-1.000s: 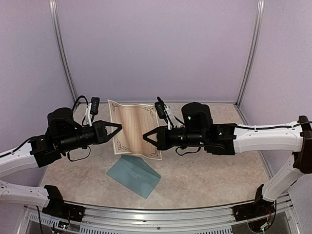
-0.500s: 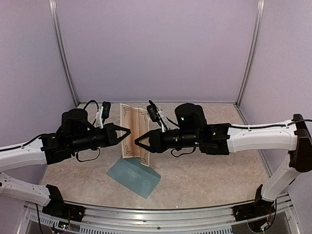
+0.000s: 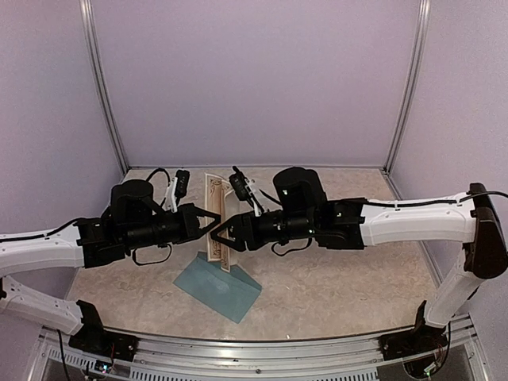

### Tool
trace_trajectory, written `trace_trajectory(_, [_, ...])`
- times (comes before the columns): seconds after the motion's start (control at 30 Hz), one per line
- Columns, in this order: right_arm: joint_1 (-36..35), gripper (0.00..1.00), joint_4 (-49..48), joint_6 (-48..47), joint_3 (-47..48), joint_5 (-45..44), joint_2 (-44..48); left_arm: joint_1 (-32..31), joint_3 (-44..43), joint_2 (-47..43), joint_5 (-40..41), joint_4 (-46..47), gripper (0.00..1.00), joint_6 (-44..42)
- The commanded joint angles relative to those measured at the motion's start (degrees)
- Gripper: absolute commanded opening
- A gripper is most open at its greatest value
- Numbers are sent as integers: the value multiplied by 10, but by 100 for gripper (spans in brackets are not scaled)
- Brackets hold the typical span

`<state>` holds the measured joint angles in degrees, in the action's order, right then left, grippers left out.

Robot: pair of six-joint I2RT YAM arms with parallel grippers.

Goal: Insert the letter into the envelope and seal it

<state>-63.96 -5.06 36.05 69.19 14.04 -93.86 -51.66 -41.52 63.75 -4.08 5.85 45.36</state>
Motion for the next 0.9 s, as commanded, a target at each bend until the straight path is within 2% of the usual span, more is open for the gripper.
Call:
trace_trajectory(0.0, [-12,51,44,-7,32,-25,-19,-10,-16,8,0,22,0,13])
trace_trajectory(0.7, [-32,72,126,-2,107,-84,-62,-26,-18,41,23,19,0,50])
trace_trajectory(0.87, [-39,72,163,9,133,-115,-79,-29,-19,46,29,23,0,57])
